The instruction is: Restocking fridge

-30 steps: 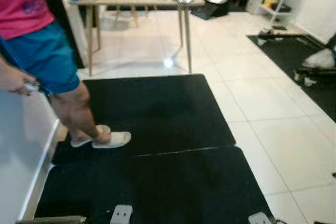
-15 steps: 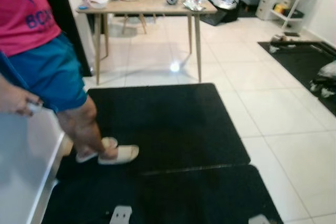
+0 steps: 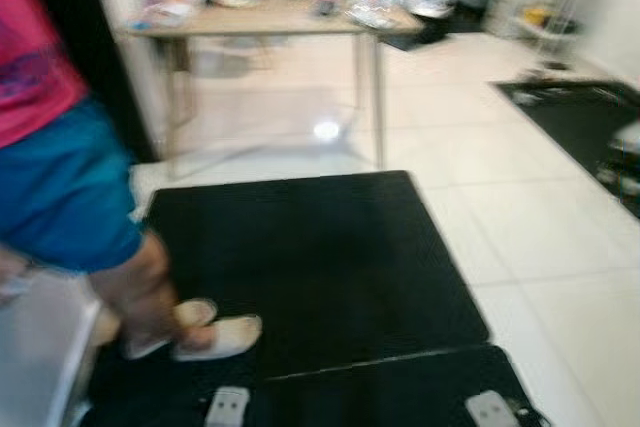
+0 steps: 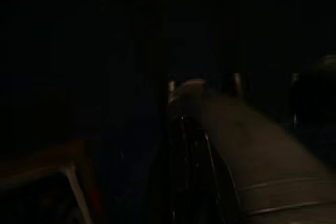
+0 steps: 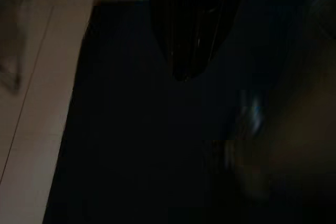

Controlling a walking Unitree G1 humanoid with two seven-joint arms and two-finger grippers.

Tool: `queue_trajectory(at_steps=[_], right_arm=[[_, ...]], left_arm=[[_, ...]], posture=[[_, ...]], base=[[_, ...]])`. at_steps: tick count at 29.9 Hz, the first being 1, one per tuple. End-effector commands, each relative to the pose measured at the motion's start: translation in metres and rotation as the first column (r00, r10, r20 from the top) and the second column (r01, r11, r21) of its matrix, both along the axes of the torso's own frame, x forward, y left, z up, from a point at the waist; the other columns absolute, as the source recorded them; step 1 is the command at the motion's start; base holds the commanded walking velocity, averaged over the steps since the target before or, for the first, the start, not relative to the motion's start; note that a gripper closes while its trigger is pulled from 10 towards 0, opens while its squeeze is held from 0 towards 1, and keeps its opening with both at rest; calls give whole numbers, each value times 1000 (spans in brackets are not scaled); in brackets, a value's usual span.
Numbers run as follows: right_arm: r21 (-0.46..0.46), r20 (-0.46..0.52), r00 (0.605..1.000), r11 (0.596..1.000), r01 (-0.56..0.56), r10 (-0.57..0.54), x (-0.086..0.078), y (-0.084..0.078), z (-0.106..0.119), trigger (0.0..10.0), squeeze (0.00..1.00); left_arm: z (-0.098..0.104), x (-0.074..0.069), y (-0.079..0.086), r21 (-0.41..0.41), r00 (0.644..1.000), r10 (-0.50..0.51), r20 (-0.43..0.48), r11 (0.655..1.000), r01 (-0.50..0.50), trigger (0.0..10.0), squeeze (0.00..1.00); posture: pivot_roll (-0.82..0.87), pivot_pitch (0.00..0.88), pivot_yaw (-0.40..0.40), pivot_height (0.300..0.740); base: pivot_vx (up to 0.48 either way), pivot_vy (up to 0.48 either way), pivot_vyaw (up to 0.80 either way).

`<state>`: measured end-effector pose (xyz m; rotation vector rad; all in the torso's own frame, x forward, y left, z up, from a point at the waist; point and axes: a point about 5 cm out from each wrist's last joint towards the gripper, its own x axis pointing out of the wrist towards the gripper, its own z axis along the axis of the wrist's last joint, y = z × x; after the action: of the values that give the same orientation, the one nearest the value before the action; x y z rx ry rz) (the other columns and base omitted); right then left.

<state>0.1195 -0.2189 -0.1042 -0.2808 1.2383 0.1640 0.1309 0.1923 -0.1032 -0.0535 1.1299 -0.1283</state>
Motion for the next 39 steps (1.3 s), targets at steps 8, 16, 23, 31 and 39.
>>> queue_trajectory(at_steps=[8,16,23,31,39], right_arm=[[-20,15,1000,1000,7,-7,5,-6,3,10000,0],[-19,13,1000,1000,7,-7,5,-6,3,10000,0],[-17,14,1000,1000,7,-6,5,-5,2,10000,0],[-19,27,999,1000,18,-17,7,-5,3,10000,0],[-31,30,1000,1000,5,-4,7,-6,3,10000,0]], left_arm=[[-2,-5,-4,-8,1000,-7,-23,1000,7,10000,0],[-2,-5,-4,-7,1000,-9,-25,1000,9,10000,0],[-2,-5,-2,-4,1000,-5,-24,1000,5,10000,0],[-2,-4,-3,-6,1000,-2,-18,1000,2,10000,0],[-2,-3,-3,0,1000,-1,-10,1000,1,10000,0]], posture=[[-1,0,-27,740],[2,0,-24,740],[5,0,-27,740],[13,0,-14,740],[17,0,-22,740]], base=[[480,0,0],[480,0,0],[480,0,0],[480,0,0],[480,0,0]])
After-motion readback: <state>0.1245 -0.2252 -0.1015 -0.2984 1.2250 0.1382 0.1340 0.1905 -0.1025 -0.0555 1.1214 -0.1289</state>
